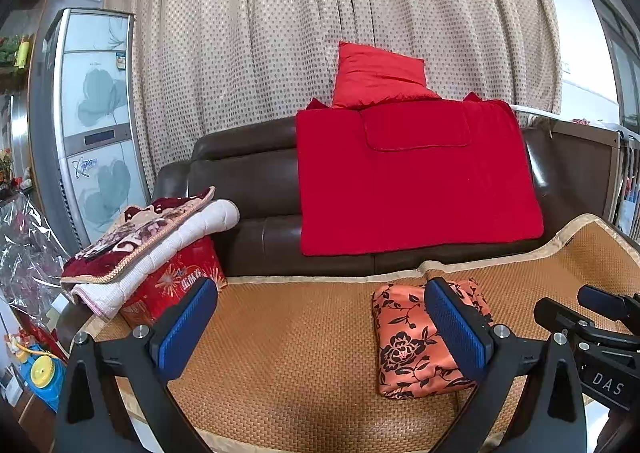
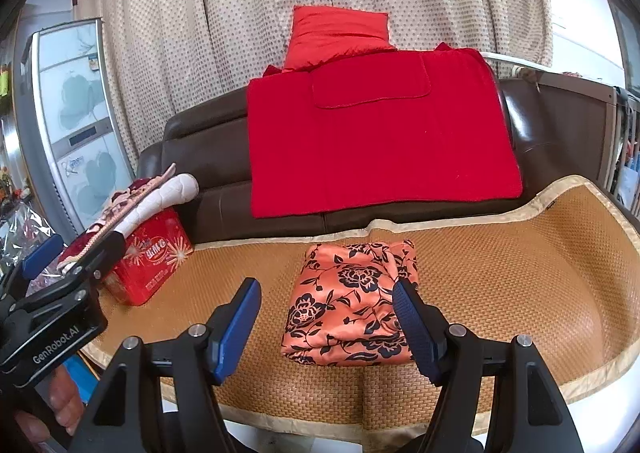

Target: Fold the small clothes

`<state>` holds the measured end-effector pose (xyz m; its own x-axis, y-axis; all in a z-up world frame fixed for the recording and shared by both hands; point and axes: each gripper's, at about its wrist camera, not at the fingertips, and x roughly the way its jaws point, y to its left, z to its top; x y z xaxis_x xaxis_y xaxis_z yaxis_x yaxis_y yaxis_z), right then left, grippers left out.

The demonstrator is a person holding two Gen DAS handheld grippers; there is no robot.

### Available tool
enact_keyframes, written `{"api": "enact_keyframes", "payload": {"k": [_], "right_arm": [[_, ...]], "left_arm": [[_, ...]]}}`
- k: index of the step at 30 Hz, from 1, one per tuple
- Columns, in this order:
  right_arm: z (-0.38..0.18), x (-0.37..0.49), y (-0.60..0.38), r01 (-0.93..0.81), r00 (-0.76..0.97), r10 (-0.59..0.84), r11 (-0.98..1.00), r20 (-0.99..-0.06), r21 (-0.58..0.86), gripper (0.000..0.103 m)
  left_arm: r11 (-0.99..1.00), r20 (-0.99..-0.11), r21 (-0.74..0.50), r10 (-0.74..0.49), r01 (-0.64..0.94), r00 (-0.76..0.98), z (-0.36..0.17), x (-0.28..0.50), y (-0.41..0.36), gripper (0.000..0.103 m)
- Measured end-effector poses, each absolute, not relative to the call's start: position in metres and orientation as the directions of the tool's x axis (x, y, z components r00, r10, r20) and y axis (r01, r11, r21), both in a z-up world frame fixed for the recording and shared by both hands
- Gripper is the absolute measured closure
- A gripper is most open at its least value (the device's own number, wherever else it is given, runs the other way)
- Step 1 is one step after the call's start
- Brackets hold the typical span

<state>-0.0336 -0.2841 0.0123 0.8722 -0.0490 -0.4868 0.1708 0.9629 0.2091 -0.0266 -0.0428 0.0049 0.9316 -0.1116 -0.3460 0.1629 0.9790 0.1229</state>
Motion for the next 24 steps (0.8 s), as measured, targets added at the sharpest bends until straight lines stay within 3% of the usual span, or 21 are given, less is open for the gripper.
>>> {"api": "enact_keyframes", "payload": {"k": [24], "right_arm": [[0.003, 0.017, -0.284, 0.177, 0.850, -0.051, 0.965, -0.525, 0.192, 0.031]], "left_arm": [[0.983, -0.399, 0.111, -0.092, 0.148, 0.912, -0.006, 0.023, -0.045, 0.000]]}}
